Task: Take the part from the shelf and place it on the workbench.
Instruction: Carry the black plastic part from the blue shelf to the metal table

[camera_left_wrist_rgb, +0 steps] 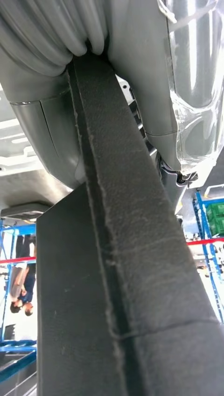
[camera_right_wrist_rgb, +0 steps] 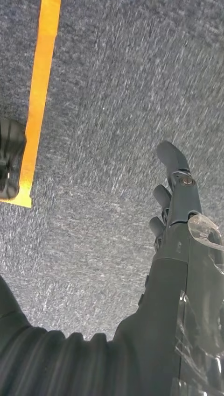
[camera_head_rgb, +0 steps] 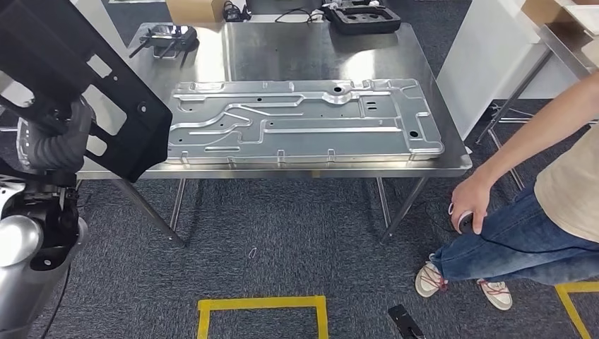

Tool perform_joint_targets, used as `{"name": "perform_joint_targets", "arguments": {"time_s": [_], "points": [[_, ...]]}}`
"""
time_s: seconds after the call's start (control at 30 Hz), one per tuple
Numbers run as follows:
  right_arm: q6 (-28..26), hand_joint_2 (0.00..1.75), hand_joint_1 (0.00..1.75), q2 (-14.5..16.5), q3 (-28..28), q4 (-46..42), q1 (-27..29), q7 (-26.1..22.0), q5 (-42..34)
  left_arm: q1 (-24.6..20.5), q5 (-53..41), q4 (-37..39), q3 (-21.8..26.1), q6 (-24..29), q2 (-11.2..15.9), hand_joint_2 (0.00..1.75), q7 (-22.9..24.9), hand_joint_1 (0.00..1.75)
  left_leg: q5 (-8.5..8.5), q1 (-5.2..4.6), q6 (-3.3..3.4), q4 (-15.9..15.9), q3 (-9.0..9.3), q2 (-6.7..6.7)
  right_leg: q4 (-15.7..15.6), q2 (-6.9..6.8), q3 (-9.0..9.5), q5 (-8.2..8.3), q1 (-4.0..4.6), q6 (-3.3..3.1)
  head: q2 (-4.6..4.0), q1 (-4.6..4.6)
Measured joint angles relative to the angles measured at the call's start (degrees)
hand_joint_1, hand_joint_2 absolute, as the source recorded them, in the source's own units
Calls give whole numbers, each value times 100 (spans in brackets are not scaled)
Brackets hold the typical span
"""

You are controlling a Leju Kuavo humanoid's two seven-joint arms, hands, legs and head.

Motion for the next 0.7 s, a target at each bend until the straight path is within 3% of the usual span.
{"name": "perform_joint_targets", "arguments": {"time_s": [0.03, 0.07, 0.13, 0.17, 0.2, 0.27, 0.33, 0.37, 0.43, 0.5, 0.53, 0.57, 0.63, 0.67, 0.7], "points": [[22, 175, 0, 5, 1, 0, 1, -1, 5, 14, 4, 0, 1, 1, 0, 175, 2, 175, -76, 13, -15, 0, 100, -17, -201, -1, -19, 64, -5, -3, 0, 1], [50, 175, 0, 7, 1, 0, -2, -1, 14, 21, 9, 0, 2, 5, 0, 175, 3, 175, -157, 27, -39, 0, 206, -31, -552, -1, 40, 285, -9, -11, 0, 1], [117, 175, 0, 12, 0, 0, -6, -1, 38, 24, 20, 0, 3, 11, -1, 175, 4, 175, -325, 33, -107, 10, 381, -57, -1353, -4, 224, 987, -19, -35, 1, 0], [160, 175, 0, 16, 0, 0, -9, 1, 49, 16, 27, 1, 5, 13, 1, 175, 4, 175, -408, 21, -148, 9, 442, -70, -1611, -5, 294, 1260, -19, -50, 1, -4], [206, 175, 0, 23, 1, 0, -15, 2, 58, 11, 36, 1, 8, 9, 1, 175, 2, 175, -460, 11, -190, 14, 491, -81, -1739, -9, 332, 1397, -21, -78, 1, -9], [290, 175, 0, 42, 2, -1, -39, 2, 69, -14, 58, -2, 27, 2, 4, 175, -5, 175, -502, 8, -248, 36, 553, -87, -1754, -18, 402, 1362, -21, -140, 1, -17], [335, 175, 0, 64, 3, -2, -62, -3, 85, -27, 83, -6, 46, -2, 5, 175, -14, 175, -512, 21, -275, 377, 420, -61, -1764, -13, 503, 1283, -28, -207, 0, -25], [350, 175, 0, 76, 3, -2, -68, -4, 94, -23, 92, -7, 54, -3, 7, 175, -17, 175, -571, 25, -286, 715, 226, -49, -1769, -4, 559, 1239, -32, -233, 0, -30], [370, 175, 0, 96, 3, -2, -66, -8, 104, 5, 99, -7, 55, -2, 9, 175, -21, 175, -849, 26, -304, 1462, -279, -41, -1770, 29, 659, 1120, -28, -269, 0, -37], [376, 175, 0, 106, 3, -2, -56, -9, 104, 47, 103, -7, 54, -2, 10, 175, -22, 175, -1091, 30, -327, 1742, -631, -39, -1769, 54, 811, 985, -20, -287, 0, -39], [376, 175, 0, 107, 3, -2, -54, -9, 104, 61, 105, -7, 55, -2, 10, 175, -22, 175, -1046, 30, -331, 1602, -680, -36, -1769, 55, 915, 910, -10, -289, 0, -40], [379, 175, 0, 109, 3, -2, -54, -10, 103, 65, 105, -7, 57, -3, 11, 175, -22, 175, -842, 26, -319, 1292, -653, -30, -1772, 58, 1035, 829, 0, -285, 0, -41], [425, 175, 0, 144, 4, -2, -47, -10, 102, 54, 105, -7, 65, -6, 14, 175, -25, 175, -81, -27, -224, 467, -527, -3, -1788, 68, 1246, 674, 15, -262, 0, -43], [483, 175, 0, 168, 4, -2, -51, -8, 97, 43, 112, -6, 70, -15, 16, 175, -27, 175, 215, -63, -169, 161, -469, 7, -1813, 72, 1331, 607, 17, -236, 0, -44], [591, 175, 0, 191, 5, -2, -54, -5, 91, 24, 122, -5, 79, -36, 17, 175, -33, 175, 395, -98, -119, -40, -420, 10, -1837, 74, 1405, 570, 19, -205, 0, -46]]}}
